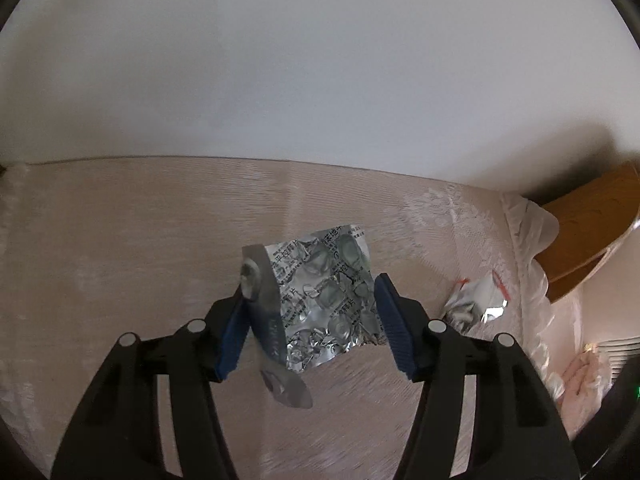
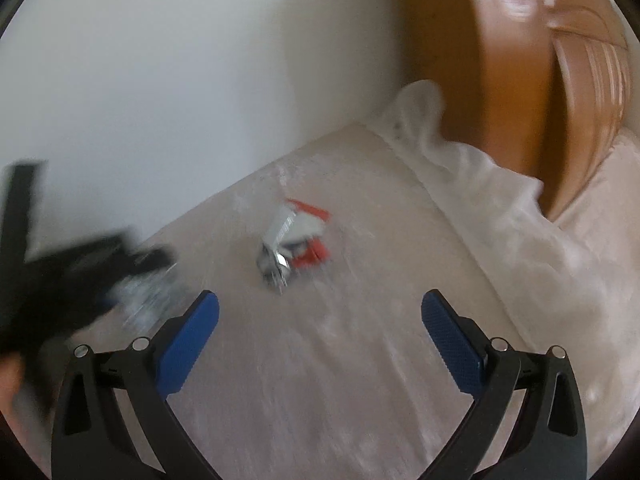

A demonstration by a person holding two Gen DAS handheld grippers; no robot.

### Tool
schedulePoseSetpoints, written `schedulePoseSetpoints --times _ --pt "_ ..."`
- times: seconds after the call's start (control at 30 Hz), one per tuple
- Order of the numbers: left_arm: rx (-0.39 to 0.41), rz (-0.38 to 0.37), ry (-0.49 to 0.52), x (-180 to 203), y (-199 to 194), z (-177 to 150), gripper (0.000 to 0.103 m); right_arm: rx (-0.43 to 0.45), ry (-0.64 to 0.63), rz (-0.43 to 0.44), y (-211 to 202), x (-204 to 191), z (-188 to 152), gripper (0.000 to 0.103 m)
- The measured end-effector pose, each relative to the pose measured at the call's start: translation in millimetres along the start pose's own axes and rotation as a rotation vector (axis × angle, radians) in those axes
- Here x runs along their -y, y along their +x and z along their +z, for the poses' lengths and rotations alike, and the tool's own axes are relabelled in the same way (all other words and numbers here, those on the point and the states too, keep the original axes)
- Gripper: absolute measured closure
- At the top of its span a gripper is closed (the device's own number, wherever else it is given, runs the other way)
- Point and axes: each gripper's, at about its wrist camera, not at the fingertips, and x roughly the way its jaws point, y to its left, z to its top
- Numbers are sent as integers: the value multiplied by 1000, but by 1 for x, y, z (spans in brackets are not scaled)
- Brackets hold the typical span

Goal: Collect trash
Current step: 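Grasp the silver blister pack with the left tool while the right tool grasps the foil wrapper, then carry both foil items to the wastebasket and open both tools to drop them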

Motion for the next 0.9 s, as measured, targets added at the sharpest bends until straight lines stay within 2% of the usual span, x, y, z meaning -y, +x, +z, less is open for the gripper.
schedulePoseSetpoints --times 0.17,0.23,0.27,0.33,0.57,0.77,0.8,0.9 --pt "62 34 33 -24 -34 -14 45 -33 14 -80 28 -12 11 17" --pt "77 43 43 -29 -39 -16 45 -31 5 -85 29 -15 13 30" --pt "86 49 48 -32 -43 -18 45 -38 7 -71 30 -17 15 43" --pt "109 66 75 -34 -52 -25 45 -31 0 -79 28 -18 16 55" --pt "135 61 141 -30 -69 -35 45 17 -25 -66 -5 -17 7 59" --pt "150 28 197 -20 -93 -59 45 80 -50 -33 -77 -6 -33 59" --pt "154 22 212 -17 -98 -66 45 82 -53 -32 -78 -4 -28 59" --pt "157 -3 268 -10 -114 -93 45 97 -69 -24 -117 5 -68 59"
